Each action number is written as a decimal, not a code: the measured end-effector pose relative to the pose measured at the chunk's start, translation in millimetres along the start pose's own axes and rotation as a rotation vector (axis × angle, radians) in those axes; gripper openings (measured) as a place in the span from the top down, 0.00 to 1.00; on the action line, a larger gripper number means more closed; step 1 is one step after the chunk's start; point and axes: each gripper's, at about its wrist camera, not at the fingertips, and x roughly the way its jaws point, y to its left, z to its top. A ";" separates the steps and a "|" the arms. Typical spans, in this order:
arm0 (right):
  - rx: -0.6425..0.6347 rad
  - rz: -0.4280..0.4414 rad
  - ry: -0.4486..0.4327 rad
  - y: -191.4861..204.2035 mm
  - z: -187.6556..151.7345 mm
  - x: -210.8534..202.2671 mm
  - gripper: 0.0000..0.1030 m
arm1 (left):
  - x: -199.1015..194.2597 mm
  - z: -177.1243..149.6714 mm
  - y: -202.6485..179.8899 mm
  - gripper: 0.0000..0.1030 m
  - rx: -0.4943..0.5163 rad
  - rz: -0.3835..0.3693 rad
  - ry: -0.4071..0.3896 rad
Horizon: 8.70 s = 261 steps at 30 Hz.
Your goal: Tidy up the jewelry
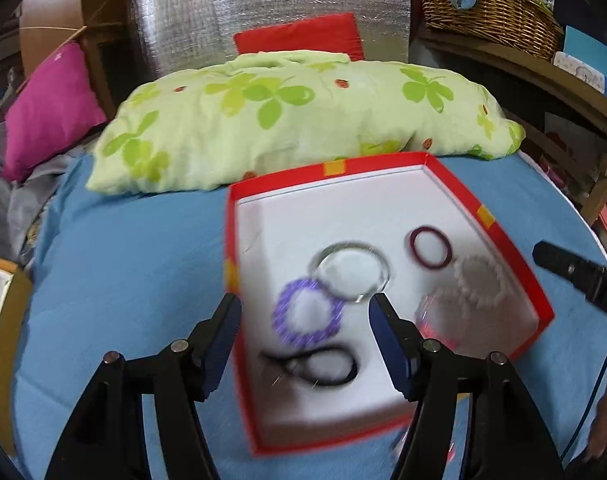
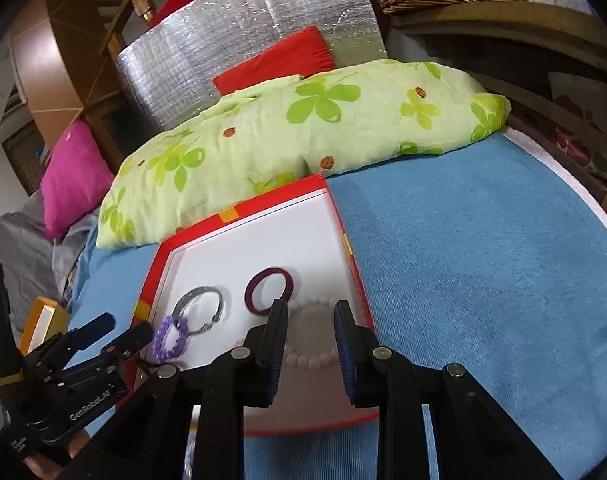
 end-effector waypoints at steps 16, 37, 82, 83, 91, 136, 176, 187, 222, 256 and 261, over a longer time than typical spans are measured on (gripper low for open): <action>-0.118 0.031 0.055 18.2 -45.0 -46.0 0.68 | -64.7 -91.6 23.6 0.33 -0.025 0.053 0.006; -0.223 0.021 0.116 33.9 -114.6 -79.0 0.44 | -88.6 -134.1 21.3 0.32 -0.031 0.055 0.005; -0.142 -0.013 0.218 0.9 -113.1 -60.1 0.55 | -63.3 -124.8 -6.5 0.32 -0.015 0.002 0.072; -0.142 -0.013 0.223 1.1 -113.6 -58.6 0.55 | -63.0 -124.6 -6.4 0.32 -0.016 0.000 0.073; -0.180 -0.015 0.268 14.2 -126.3 -41.4 0.55 | -60.6 -124.1 -6.1 0.32 -0.024 0.003 0.079; -0.115 -0.075 0.246 -0.7 -120.1 -42.5 0.89 | -24.7 -110.1 -26.0 0.92 -0.064 -0.211 0.096; -0.230 -0.025 0.267 31.0 -132.9 -32.4 0.84 | -40.8 -142.1 30.0 0.49 -0.173 -0.269 0.170; -0.315 -0.041 0.222 42.1 -137.1 -35.6 0.90 | -42.1 -147.2 24.1 0.73 -0.110 -0.257 0.153; -0.101 0.225 -0.077 31.7 -51.0 -89.8 0.90 | -89.5 -59.9 9.4 0.92 -0.118 -0.441 -0.121; 0.021 0.356 0.097 62.8 76.4 111.6 0.90 | 8.7 -20.2 -10.1 0.92 -0.112 -0.521 0.036; 0.047 0.333 0.119 60.9 75.6 126.7 0.90 | 15.8 -20.5 -8.2 0.92 -0.100 -0.488 0.052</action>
